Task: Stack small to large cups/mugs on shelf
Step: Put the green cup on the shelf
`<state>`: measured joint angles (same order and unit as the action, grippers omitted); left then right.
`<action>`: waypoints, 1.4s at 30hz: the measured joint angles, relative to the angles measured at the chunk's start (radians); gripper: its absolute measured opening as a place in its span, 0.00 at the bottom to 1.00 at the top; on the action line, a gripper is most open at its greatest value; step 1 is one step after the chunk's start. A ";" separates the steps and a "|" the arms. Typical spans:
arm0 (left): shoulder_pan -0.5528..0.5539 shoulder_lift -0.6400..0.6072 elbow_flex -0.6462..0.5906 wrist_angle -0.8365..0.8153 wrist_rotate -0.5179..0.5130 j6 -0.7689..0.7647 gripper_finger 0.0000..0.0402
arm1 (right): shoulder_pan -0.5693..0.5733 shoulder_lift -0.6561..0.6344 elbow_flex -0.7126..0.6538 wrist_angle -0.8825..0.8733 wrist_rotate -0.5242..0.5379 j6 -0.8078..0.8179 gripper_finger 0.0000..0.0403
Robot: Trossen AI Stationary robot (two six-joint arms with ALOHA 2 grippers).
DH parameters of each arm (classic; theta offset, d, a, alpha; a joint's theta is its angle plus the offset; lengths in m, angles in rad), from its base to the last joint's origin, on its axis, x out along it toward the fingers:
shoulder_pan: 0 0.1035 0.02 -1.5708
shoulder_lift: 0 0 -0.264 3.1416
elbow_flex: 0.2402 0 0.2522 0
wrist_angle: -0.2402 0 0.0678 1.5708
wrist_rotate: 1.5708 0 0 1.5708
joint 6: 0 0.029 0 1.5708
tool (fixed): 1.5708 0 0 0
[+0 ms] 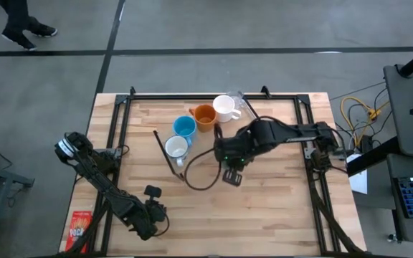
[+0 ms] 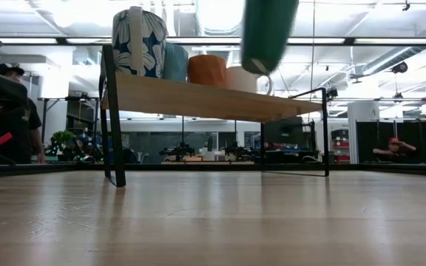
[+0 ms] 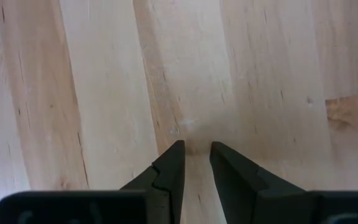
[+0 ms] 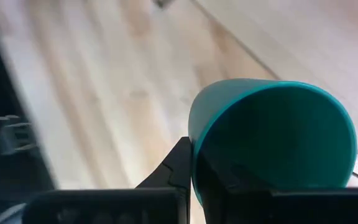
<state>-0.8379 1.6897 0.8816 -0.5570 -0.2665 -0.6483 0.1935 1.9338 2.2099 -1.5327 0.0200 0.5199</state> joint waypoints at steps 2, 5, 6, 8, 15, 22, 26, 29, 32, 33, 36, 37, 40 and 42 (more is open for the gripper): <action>0.000 0.000 0.001 0.000 0.000 0.000 0.17 | -0.013 0.001 0.000 -0.036 0.038 -0.001 0.02; 0.000 0.000 0.001 0.000 -0.001 0.000 0.17 | -0.028 0.000 0.002 -0.039 0.062 -0.018 0.02; 0.000 0.000 0.000 0.001 -0.001 0.000 0.17 | -0.030 0.000 0.008 -0.039 0.068 -0.032 0.02; 0.000 0.000 -0.001 0.002 -0.002 0.000 0.17 | -0.031 0.000 0.014 -0.035 0.111 -0.058 0.02; 0.000 0.000 0.002 0.001 -0.006 0.000 0.17 | -0.041 0.000 0.027 -0.038 0.187 -0.076 0.02; 0.000 0.000 0.002 0.003 -0.008 0.000 0.17 | -0.076 0.000 0.027 -0.038 0.221 -0.093 0.02; 0.000 0.000 0.002 0.004 -0.008 0.000 0.17 | -0.100 0.000 0.024 -0.038 0.251 -0.104 0.02; 0.000 0.000 0.002 0.004 -0.009 0.000 0.17 | -0.120 0.000 0.016 -0.038 0.253 -0.109 0.02; 0.000 0.000 0.003 0.004 -0.009 0.000 0.17 | -0.140 0.000 0.006 -0.038 0.253 -0.109 0.02; 0.000 0.000 0.003 0.005 -0.010 0.000 0.17 | -0.145 0.000 0.002 -0.038 0.253 -0.105 0.02; 0.000 0.000 0.003 0.008 -0.012 0.000 0.17 | -0.159 0.000 -0.004 -0.038 0.251 -0.104 0.02; 0.000 0.000 0.002 0.012 -0.013 0.000 0.17 | -0.161 0.000 -0.006 -0.038 0.250 -0.101 0.02; 0.001 0.000 0.001 0.020 -0.015 0.000 0.17 | -0.164 0.000 -0.012 -0.038 0.246 -0.101 0.02; 0.001 0.000 0.002 0.023 -0.020 0.000 0.17 | -0.168 0.000 -0.017 -0.038 0.244 -0.101 0.02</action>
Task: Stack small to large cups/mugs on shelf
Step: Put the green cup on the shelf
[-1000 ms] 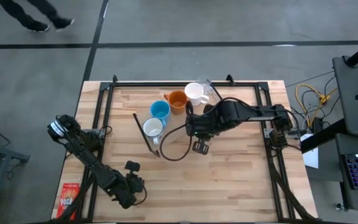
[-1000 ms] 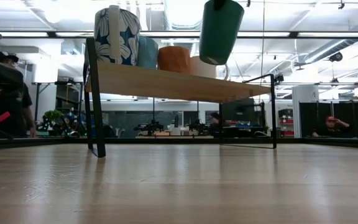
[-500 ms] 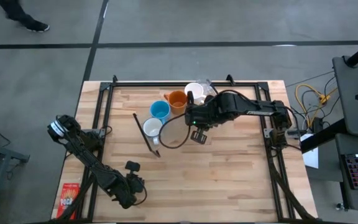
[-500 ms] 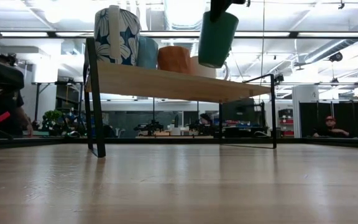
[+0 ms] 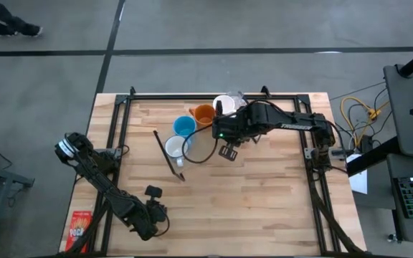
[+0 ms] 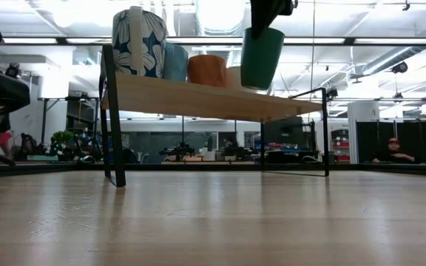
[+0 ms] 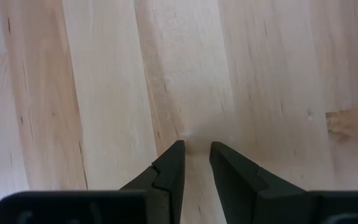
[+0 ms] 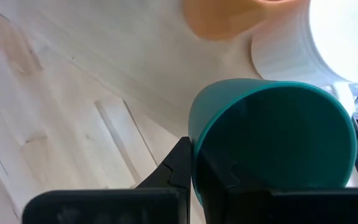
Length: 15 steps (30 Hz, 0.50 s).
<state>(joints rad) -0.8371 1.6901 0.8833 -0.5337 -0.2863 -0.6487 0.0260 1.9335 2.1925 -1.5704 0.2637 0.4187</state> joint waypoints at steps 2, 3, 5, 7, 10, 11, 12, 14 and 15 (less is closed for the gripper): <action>0.000 0.000 0.001 0.001 -0.002 0.000 0.17 | -0.004 0.000 -0.006 -0.001 -0.004 0.004 0.02; 0.000 0.000 0.001 0.002 -0.002 0.000 0.17 | -0.008 0.000 -0.010 0.000 -0.011 0.005 0.02; 0.000 0.000 0.001 0.003 -0.002 0.000 0.17 | -0.015 0.000 -0.019 -0.001 -0.019 0.005 0.02; 0.000 0.000 0.001 0.004 -0.002 0.000 0.17 | -0.021 0.000 -0.030 0.000 -0.029 0.004 0.02; 0.000 0.000 0.001 0.006 -0.002 0.000 0.17 | -0.027 0.000 -0.049 -0.001 -0.036 0.000 0.02; 0.000 0.000 0.001 0.006 -0.002 0.000 0.17 | -0.029 0.000 -0.054 -0.001 -0.038 0.000 0.02; 0.000 0.000 0.001 0.006 -0.002 0.000 0.17 | -0.031 0.000 -0.059 -0.001 -0.045 0.000 0.02; 0.000 0.000 0.001 0.007 -0.002 0.000 0.17 | -0.033 0.000 -0.065 0.001 -0.055 -0.001 0.02; 0.000 0.000 0.001 0.007 -0.002 0.000 0.17 | -0.036 -0.001 -0.065 0.000 -0.058 -0.002 0.02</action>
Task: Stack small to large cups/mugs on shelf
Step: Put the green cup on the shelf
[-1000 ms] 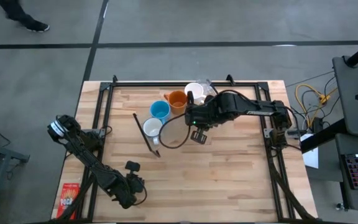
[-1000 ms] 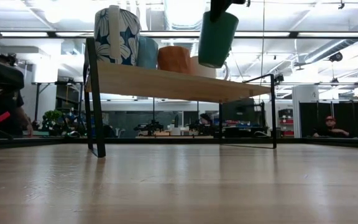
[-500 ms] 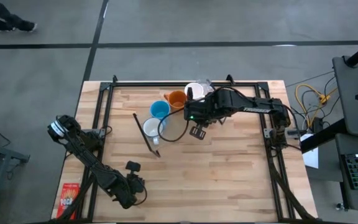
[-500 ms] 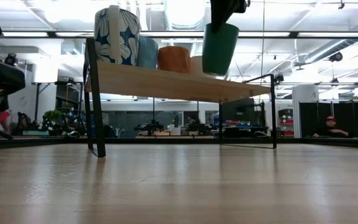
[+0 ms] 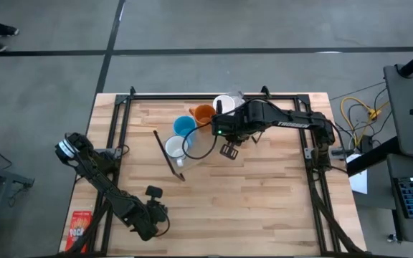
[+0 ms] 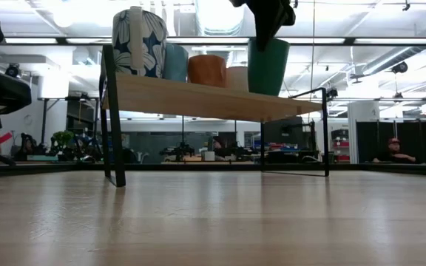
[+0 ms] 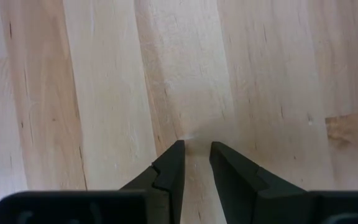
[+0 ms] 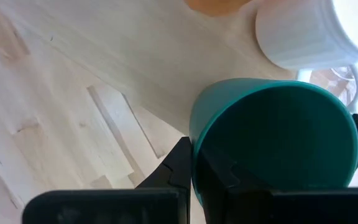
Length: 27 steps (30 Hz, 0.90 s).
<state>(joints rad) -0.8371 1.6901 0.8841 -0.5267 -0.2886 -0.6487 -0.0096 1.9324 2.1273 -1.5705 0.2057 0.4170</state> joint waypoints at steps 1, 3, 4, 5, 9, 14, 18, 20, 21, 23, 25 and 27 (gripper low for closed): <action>0.000 0.000 0.000 0.000 0.000 0.000 0.17 | 0.000 0.000 0.000 0.000 -0.002 -0.003 0.02; 0.000 0.000 0.000 0.001 -0.001 0.000 0.17 | 0.000 0.000 0.000 0.000 -0.002 -0.006 0.02; 0.000 0.000 0.000 0.002 -0.001 0.000 0.17 | 0.000 0.000 0.000 0.000 -0.002 -0.006 0.02; 0.000 0.000 0.000 0.002 -0.001 0.000 0.17 | 0.000 0.000 0.000 0.000 -0.001 -0.006 0.02; 0.000 0.000 0.000 0.003 -0.001 0.000 0.17 | 0.000 0.000 0.000 0.000 0.005 -0.006 0.03; 0.000 0.000 0.000 0.004 -0.001 0.000 0.17 | 0.000 0.000 -0.002 -0.001 0.055 -0.015 0.08; 0.000 0.000 0.000 0.005 -0.001 0.000 0.17 | 0.000 0.000 0.005 -0.001 0.090 -0.025 0.14; 0.000 0.000 0.000 0.005 -0.001 0.000 0.17 | 0.000 0.000 0.005 -0.001 0.107 -0.026 0.17; 0.000 0.000 -0.001 0.006 -0.001 0.000 0.17 | 0.000 0.000 0.005 -0.001 0.113 -0.028 0.19; 0.000 0.000 -0.001 0.007 -0.001 0.000 0.17 | 0.001 -0.005 0.005 -0.001 0.144 -0.029 0.22; 0.000 0.000 -0.001 0.009 -0.001 0.000 0.17 | 0.001 -0.017 0.005 -0.001 0.182 -0.035 0.24; 0.000 0.000 -0.001 0.011 -0.001 0.000 0.17 | 0.001 -0.032 0.005 -0.001 0.204 -0.036 0.27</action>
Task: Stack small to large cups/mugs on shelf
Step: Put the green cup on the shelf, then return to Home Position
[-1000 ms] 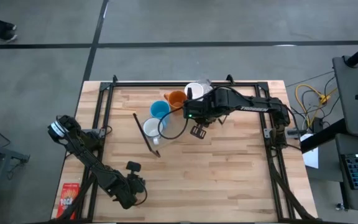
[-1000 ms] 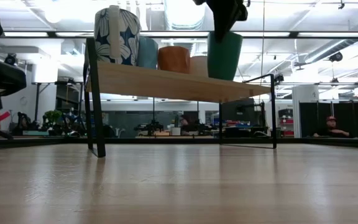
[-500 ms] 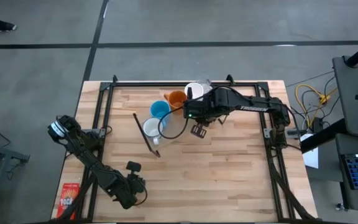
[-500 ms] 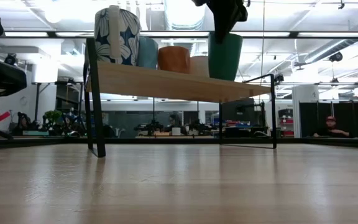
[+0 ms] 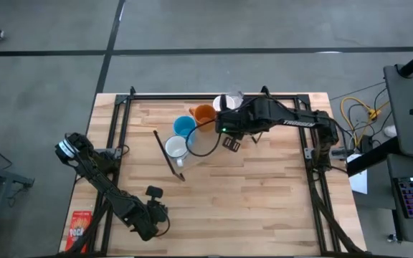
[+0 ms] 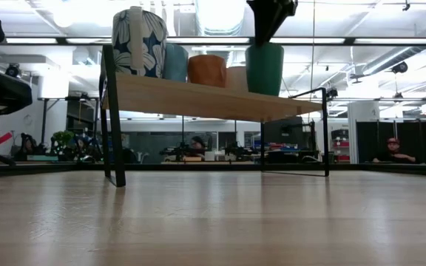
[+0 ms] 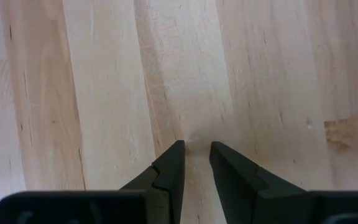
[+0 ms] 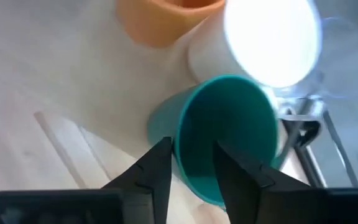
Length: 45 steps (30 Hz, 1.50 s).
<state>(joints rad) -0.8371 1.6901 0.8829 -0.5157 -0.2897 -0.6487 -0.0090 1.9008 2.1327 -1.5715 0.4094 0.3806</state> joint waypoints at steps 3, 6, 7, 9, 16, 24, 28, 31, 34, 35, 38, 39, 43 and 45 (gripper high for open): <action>0.000 0.000 0.000 0.001 0.000 0.000 0.17 | 0.002 -0.020 0.001 0.000 0.022 0.002 0.30; 0.000 0.000 0.000 0.002 0.000 0.000 0.17 | 0.010 -0.034 0.001 0.002 0.022 0.009 0.30; 0.000 0.000 0.000 0.002 0.000 0.000 0.17 | 0.014 -0.039 0.001 0.002 0.022 0.009 0.30; 0.000 0.000 0.000 0.002 0.000 0.000 0.17 | 0.024 -0.044 0.001 0.005 0.039 0.009 0.30; 0.000 0.000 0.000 0.003 -0.004 0.028 0.17 | 0.065 -0.079 0.001 0.005 0.064 0.004 0.30; -0.001 -0.023 0.064 -0.005 -0.346 0.134 0.17 | 0.279 -0.268 0.023 0.087 0.116 0.053 0.29; -0.069 -0.152 0.124 -0.052 -0.553 0.144 0.17 | 0.473 -0.383 -0.003 0.135 0.158 0.117 0.21; -0.159 -0.304 0.154 -0.062 -0.721 0.232 0.17 | 0.675 -0.443 -0.051 0.149 0.293 0.153 0.10; -0.276 -0.481 0.163 -0.046 -0.817 0.331 0.17 | 0.887 -0.491 -0.138 0.148 0.475 0.208 0.04; -0.314 -0.540 0.158 -0.026 -0.821 0.365 0.17 | 0.956 -0.506 -0.177 0.147 0.540 0.233 0.03; -0.399 -0.696 0.124 0.057 -0.810 0.450 0.17 | 1.124 -0.548 -0.310 0.148 0.701 0.327 0.02; -0.418 -0.739 0.108 0.072 -0.784 0.468 0.17 | 1.168 -0.562 -0.359 0.147 0.748 0.363 0.02; -0.438 -0.866 0.010 0.097 -0.580 0.510 0.17 | 1.304 -0.634 -0.568 0.145 0.883 0.531 0.02; -0.437 -0.905 -0.069 0.110 -0.482 0.531 0.17 | 1.332 -0.674 -0.679 0.145 0.914 0.615 0.02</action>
<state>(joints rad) -1.2742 0.7852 0.8135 -0.4054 -0.7721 -0.1179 1.3231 1.2264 1.4540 -1.4266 1.3235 0.9960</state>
